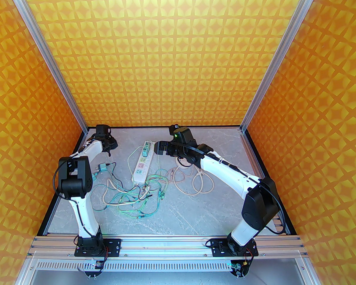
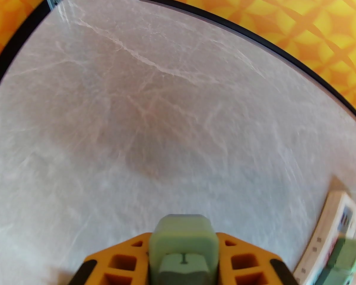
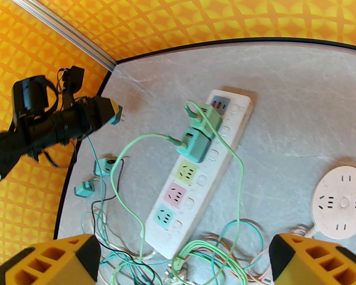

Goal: Pull the plug off the socket

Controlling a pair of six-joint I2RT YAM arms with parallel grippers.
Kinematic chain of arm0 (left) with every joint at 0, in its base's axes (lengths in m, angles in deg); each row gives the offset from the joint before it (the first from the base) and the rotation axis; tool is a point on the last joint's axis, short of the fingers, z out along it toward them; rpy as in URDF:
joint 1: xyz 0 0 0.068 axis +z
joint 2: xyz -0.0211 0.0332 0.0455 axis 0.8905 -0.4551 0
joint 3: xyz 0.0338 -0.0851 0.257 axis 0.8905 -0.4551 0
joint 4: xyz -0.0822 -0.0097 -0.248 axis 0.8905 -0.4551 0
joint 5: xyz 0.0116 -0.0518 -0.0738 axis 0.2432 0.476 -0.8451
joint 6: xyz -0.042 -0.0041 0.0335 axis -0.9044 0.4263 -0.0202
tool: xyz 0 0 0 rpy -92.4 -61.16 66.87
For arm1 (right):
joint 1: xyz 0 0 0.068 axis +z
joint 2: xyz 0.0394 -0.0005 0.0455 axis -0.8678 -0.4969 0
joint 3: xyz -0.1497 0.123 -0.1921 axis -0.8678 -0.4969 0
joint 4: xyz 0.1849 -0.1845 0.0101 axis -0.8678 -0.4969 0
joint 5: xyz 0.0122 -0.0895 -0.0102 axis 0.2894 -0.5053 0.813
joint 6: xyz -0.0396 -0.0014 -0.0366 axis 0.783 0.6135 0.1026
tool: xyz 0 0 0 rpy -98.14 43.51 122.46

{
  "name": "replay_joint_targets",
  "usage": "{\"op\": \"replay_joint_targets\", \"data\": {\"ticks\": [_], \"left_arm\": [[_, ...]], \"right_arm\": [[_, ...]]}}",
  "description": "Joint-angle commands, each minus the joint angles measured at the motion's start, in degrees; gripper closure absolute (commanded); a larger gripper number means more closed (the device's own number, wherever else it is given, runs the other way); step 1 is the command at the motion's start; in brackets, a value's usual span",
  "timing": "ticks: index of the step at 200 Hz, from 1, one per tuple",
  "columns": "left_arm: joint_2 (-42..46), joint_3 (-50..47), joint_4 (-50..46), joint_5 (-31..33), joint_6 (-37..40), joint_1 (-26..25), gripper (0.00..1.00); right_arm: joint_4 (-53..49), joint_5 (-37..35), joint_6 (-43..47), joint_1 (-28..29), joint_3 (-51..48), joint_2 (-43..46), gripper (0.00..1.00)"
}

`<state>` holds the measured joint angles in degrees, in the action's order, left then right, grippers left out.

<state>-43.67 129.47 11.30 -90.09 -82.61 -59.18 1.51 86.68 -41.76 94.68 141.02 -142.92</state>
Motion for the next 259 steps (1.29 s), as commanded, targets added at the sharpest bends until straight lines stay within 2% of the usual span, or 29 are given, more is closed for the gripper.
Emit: {"op": "replay_joint_targets", "data": {"ticks": [1, 69, 97, 111, 126, 146, 185, 196, 214, 227, 238, 259], "left_arm": [[-2.31, 4.22, -0.06, -6.81, -3.24, 1.7, 0.82], [-7.27, 5.25, 1.2, -15.82, -6.38, 5.57, 0.76], [-7.97, 4.73, 1.27, -16.63, -6.85, 6.05, 0.74], [-8.18, 4.41, 1.16, -16.63, -6.77, 6.19, 0.68], [-8.09, 3.98, 1.06, -16.62, -6.97, 6.3, 0.67], [-7.8, 3.32, 0.86, -16.63, -6.9, 6.44, 0.53], [-6.55, 1.95, 0.48, -16.9, -6.86, 6.9, 0.49], [-5.79, 1.37, 0.05, -16.9, -6.58, 6.93, 0.43], [-4.15, 0.29, -0.79, -16.9, -6.28, 6.92, 0.24], [-2.27, -1.31, -0.51, -16.85, -6.44, 6.88, 0.18], [-0.3, -3.11, 0.16, -16.9, -6.74, 6.92, 0.06], [3.34, -6.5, 0.88, -16.89, -7.24, 6.91, 0.0]], "right_arm": [[-1.8, -2.07, 0.67, 0.0, -0.47, 2.48, 0.02], [-2.42, -2.34, 0.3, -0.01, 0.38, 1.44, 0.01], [-2.42, -2.22, 0.03, -0.03, 0.54, 1.31, 0.01], [-2.48, -2.23, -0.04, -0.03, 0.63, 1.27, 0.02], [-2.39, -2.1, -0.28, -0.02, 0.68, 1.25, 0.02], [-2.11, -1.78, -0.54, -0.03, 0.61, 1.25, 0.02], [-1.9, -1.79, -0.61, -0.01, 0.41, 1.63, 0.02], [-1.73, -1.56, -0.66, 0.01, 0.39, 1.63, 0.02], [-1.37, -1.39, -0.73, -0.03, 0.3, 1.69, 0.02], [-0.63, -1.02, -0.99, 0.02, -0.08, 1.79, 0.02], [-0.26, -0.65, -1.21, -0.02, -0.29, 1.7, 0.01], [0.18, -0.28, -1.5, 0.02, -0.85, 1.85, 0.02]]}}
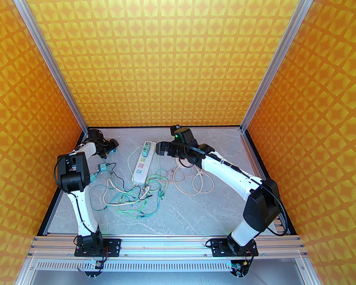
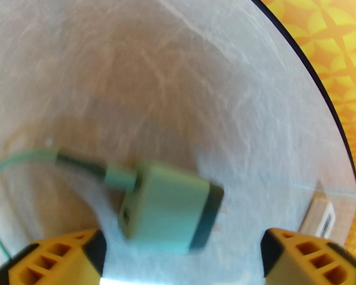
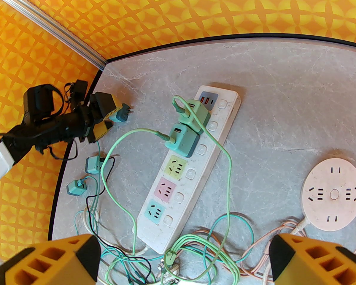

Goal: Pull the plug off the socket

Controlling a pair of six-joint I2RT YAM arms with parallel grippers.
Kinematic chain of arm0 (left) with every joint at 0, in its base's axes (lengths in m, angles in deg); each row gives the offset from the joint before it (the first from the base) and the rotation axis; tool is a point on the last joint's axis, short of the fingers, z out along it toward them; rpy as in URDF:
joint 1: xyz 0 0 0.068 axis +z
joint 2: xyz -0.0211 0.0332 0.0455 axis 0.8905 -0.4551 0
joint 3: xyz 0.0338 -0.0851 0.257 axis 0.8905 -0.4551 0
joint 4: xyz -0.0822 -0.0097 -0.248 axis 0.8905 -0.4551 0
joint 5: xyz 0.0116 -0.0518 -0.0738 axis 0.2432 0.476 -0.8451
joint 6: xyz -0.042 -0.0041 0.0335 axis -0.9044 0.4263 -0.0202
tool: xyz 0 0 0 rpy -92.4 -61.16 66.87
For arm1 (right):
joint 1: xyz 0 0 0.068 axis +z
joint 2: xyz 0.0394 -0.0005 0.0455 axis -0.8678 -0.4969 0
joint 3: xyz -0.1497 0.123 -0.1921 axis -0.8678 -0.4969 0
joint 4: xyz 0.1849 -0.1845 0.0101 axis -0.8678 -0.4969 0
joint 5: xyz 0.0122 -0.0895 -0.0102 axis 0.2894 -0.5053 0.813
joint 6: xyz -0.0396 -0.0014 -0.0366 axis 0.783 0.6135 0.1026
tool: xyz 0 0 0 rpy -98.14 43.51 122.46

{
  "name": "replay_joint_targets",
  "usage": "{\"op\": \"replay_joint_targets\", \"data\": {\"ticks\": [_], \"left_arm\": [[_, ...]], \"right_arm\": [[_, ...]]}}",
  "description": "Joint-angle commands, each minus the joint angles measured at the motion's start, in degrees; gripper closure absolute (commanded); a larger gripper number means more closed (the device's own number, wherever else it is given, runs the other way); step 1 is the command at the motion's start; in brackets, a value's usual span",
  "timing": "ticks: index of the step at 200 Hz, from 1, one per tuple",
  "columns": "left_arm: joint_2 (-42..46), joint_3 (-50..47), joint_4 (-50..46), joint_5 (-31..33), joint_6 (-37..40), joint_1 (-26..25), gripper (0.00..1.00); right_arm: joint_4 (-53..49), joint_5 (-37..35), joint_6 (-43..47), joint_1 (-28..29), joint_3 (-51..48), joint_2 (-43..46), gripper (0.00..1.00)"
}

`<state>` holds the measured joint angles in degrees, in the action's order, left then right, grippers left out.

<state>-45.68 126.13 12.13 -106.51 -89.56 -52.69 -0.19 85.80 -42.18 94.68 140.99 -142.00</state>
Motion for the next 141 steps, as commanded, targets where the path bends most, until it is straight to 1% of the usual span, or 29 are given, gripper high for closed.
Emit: {"op": "replay_joint_targets", "data": {"ticks": [1, 48, 80, 107, 123, 141], "left_arm": [[5.54, -3.31, 0.07, -0.48, -0.33, 0.45, 0.0], [13.2, -9.43, 1.41, -0.57, -3.86, 0.26, 0.01], [21.12, -15.74, 4.85, -0.66, -5.7, -0.13, 0.01], [27.8, -20.28, 6.46, -0.33, -6.45, -1.96, 0.01], [31.35, -23.7, 8.73, 0.15, -7.04, -4.02, 0.01], [34.9, -26.52, 9.41, 2.51, -5.85, -7.28, 0.01]], "right_arm": [[1.95, 0.57, -1.09, 0.08, -0.84, 0.93, 0.02], [3.63, 0.72, -1.45, 0.04, -2.86, 2.05, 0.02], [4.95, 0.57, -1.59, 0.05, -4.26, 2.41, 0.01], [6.05, 0.81, -2.02, 0.06, -5.07, 1.7, 0.02], [7.06, 0.81, -2.41, 0.0, -5.5, 1.21, 0.01], [7.43, 0.81, -2.67, 0.09, -5.57, 0.4, 0.02]]}}
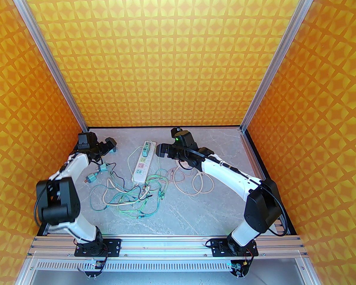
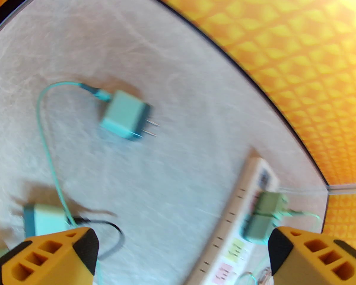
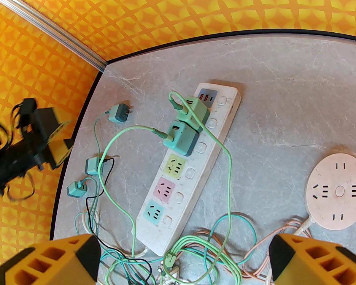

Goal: Pull the plug off the socket

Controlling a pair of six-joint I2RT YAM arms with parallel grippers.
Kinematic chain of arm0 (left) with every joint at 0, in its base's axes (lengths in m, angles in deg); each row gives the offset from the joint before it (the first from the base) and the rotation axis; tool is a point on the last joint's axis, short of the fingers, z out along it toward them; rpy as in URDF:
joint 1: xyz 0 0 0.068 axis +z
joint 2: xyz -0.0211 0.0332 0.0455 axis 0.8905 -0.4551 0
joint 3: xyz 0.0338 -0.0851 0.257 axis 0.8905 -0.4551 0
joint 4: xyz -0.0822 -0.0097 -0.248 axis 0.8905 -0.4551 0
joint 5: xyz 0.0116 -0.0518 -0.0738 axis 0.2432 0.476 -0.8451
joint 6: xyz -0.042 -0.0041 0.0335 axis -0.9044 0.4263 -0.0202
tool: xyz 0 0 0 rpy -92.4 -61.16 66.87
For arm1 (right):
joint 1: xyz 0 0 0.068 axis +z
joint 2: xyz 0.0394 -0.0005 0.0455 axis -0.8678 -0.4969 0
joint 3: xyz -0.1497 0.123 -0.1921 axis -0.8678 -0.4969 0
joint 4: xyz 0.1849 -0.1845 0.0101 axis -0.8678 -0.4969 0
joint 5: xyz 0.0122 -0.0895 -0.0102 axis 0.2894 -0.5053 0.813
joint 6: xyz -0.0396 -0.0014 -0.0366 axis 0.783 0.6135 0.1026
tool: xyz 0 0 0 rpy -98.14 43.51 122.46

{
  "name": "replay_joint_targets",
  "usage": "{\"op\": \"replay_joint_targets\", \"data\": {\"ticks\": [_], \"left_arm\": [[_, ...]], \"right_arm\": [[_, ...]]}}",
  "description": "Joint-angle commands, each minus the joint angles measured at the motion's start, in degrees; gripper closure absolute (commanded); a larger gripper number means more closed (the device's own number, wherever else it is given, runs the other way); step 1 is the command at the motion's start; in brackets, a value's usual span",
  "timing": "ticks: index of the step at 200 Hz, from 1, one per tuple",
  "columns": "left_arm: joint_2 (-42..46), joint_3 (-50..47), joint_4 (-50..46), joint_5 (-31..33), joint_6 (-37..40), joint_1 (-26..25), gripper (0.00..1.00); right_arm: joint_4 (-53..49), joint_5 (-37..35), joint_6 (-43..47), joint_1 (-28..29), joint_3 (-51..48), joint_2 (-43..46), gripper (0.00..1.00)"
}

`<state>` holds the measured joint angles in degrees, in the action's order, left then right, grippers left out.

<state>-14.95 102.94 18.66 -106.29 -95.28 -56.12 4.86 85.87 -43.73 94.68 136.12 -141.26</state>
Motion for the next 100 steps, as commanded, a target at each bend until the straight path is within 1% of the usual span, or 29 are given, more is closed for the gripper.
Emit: {"op": "replay_joint_targets", "data": {"ticks": [1, 41, 70, 88, 100], "left_arm": [[4.35, -3.44, 2.83, 2.46, -0.03, -4.05, 0.01], [11.15, -5.94, 2.25, 10.72, 4.44, -13.21, 0.04], [13.86, -7.58, 2.82, 14.14, 5.73, -19.46, 0.06], [14.49, -8.91, 3.49, 16.35, 7.14, -23.56, 0.1], [14.54, -9.35, 3.75, 17.79, 8.17, -26.05, 0.15]], "right_arm": [[2.4, 0.75, -1.12, 0.03, -0.66, -0.38, 0.02], [2.98, -0.01, -1.81, 0.05, -0.96, -2.1, 0.01], [4.29, -1.47, -2.95, 0.06, -2.07, -2.81, 0.02], [4.44, -2.71, -3.32, 0.0, -2.57, -3.04, 0.01], [4.48, -3.22, -3.33, 0.03, -2.75, -3.17, 0.01]]}}
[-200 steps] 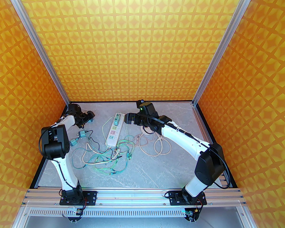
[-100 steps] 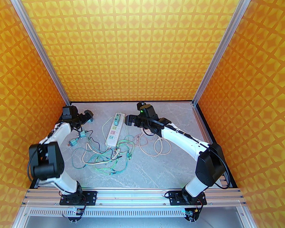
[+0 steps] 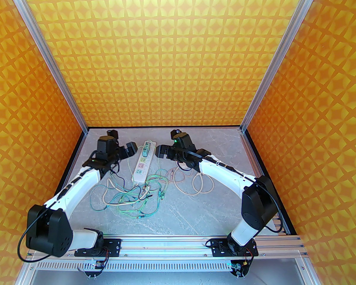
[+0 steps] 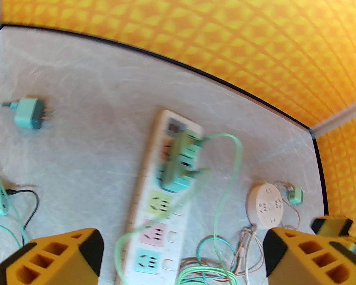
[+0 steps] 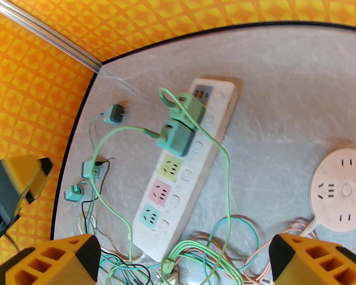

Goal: Pull the plug off the socket

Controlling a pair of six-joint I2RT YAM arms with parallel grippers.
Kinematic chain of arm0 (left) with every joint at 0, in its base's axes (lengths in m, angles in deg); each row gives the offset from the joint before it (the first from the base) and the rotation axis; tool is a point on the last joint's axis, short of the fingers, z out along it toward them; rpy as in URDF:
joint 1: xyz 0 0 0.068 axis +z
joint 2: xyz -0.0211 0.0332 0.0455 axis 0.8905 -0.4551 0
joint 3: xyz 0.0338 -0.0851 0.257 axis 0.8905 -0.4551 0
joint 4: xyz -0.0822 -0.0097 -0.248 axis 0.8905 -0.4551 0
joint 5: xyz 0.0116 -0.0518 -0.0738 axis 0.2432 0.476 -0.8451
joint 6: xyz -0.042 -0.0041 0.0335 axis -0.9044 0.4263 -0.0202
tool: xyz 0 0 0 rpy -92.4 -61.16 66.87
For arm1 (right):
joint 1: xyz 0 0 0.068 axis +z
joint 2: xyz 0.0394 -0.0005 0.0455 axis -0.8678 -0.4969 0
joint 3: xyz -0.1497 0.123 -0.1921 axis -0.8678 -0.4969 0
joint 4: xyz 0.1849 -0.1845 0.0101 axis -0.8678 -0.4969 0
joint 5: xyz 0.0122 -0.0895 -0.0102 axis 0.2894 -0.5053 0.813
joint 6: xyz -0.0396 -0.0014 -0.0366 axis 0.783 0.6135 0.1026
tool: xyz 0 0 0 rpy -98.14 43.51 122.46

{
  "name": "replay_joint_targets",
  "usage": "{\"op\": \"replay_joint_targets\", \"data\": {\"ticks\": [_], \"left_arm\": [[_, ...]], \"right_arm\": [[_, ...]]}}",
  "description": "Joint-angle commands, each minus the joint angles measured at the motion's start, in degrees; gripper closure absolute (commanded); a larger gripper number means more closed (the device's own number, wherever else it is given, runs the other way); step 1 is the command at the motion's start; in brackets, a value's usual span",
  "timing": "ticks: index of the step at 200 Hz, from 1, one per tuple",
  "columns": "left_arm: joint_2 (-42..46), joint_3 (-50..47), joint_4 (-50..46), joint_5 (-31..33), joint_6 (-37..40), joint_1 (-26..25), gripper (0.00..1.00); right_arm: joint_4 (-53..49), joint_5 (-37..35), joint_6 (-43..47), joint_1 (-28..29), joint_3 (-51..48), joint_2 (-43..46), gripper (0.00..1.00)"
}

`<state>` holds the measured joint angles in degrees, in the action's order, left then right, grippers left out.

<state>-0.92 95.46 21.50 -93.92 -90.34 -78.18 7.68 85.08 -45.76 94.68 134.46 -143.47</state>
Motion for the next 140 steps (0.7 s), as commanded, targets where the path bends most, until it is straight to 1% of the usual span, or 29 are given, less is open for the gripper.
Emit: {"op": "replay_joint_targets", "data": {"ticks": [1, 18, 36, 51, 62, 73, 86, 128, 140], "left_arm": [[0.51, -1.92, 1.0, 5.53, 3.31, -4.13, 0.15], [0.31, -3.38, 2.82, 6.68, 4.33, -6.54, 0.19], [-0.75, -5.09, 5.18, 7.19, 5.14, -7.96, 0.26], [-3.02, -4.97, 5.47, 9.24, 6.82, -9.78, 0.31], [-5.14, -4.28, 5.78, 9.42, 7.59, -10.32, 0.36], [-7.33, -3.62, 6.39, 9.56, 8.26, -10.59, 0.37], [-10.07, -2.74, 7.35, 9.62, 9.14, -10.58, 0.42], [-19.86, 3.22, 8.39, 13.25, 12.3, -10.37, 0.43], [-22.71, 5.33, 8.42, 14.14, 13.01, -9.95, 0.45]], "right_arm": [[1.68, -2.52, -1.29, 0.0, -1.13, -1.0, 0.01], [1.77, -2.67, -1.43, -0.03, -1.29, -1.29, 0.02], [1.62, -2.72, -1.56, 0.01, -1.14, -1.67, 0.01], [1.43, -3.03, -1.57, 0.02, -1.25, -1.83, 0.01], [1.3, -3.13, -1.56, 0.01, -1.34, -1.91, 0.02], [1.21, -3.27, -1.56, -0.02, -1.41, -1.94, 0.01], [1.11, -3.29, -1.47, -0.02, -1.43, -2.08, 0.02], [1.33, -2.11, -1.04, 0.04, -1.08, -2.76, 0.01], [1.36, -1.56, -0.86, -0.02, -0.78, -3.2, 0.02]]}}
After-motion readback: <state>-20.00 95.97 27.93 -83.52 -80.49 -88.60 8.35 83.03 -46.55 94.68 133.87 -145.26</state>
